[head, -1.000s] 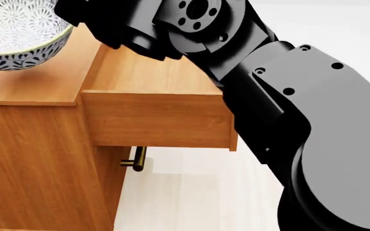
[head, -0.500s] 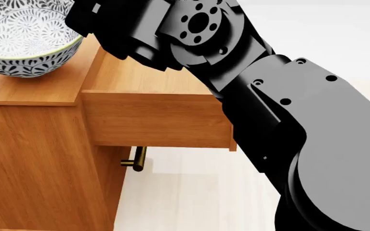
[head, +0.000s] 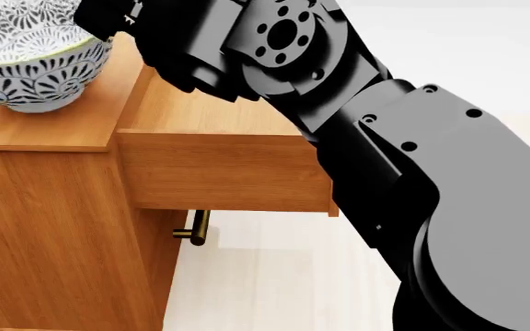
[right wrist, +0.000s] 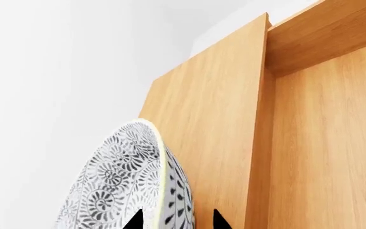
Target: Put the bowl on top of the cabinet.
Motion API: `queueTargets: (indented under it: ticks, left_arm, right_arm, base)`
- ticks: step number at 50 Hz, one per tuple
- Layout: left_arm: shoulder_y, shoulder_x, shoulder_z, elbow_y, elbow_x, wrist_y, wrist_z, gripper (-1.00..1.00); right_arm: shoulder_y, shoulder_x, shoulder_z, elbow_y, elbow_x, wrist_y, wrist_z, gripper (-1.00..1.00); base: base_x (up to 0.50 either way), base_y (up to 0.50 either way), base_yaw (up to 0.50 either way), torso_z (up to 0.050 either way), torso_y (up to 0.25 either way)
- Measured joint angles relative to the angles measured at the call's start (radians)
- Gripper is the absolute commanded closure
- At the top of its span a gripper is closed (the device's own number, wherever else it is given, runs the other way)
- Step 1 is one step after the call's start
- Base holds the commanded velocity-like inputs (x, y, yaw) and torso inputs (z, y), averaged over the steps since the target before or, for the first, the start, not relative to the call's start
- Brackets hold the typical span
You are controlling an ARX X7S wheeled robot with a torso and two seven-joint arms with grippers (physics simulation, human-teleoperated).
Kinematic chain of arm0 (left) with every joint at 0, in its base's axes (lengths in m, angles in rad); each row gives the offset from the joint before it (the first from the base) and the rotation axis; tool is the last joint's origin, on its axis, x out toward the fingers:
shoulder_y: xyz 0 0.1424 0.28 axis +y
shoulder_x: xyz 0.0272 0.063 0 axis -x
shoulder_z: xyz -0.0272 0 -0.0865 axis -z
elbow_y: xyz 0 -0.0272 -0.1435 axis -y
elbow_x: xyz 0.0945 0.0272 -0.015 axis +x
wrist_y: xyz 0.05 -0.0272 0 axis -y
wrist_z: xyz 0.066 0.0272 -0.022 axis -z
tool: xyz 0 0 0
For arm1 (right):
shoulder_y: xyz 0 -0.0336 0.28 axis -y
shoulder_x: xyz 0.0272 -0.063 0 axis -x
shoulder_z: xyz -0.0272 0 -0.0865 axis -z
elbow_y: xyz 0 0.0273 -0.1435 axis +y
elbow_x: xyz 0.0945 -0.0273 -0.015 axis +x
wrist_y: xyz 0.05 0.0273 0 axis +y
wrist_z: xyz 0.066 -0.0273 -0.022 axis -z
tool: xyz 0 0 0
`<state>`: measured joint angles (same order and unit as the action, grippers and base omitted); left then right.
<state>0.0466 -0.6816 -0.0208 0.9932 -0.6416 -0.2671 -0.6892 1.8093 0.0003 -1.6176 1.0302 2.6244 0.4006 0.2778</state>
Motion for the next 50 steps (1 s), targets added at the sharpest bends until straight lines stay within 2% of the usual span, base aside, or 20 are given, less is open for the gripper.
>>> queueTargets:
  ticks: [28,50]
  left_arm:
    - [0.003,-0.017,0.004,-0.003,-0.01,0.018,-0.014,-1.0]
    - [0.014,-0.033,0.001,-0.005,-0.005,0.028,-0.027,-1.0]
  right_arm:
    - [0.022,0.0,0.002,0.003,-0.004,0.006,-0.015,-1.0]
    - [0.082,0.0,-0.02,0.1,-0.056,0.054,-0.074,-1.0]
  base:
    - [0.0,0.0,0.0,0.0,0.0]
    - [0.0,0.0,0.0,0.0,0.0]
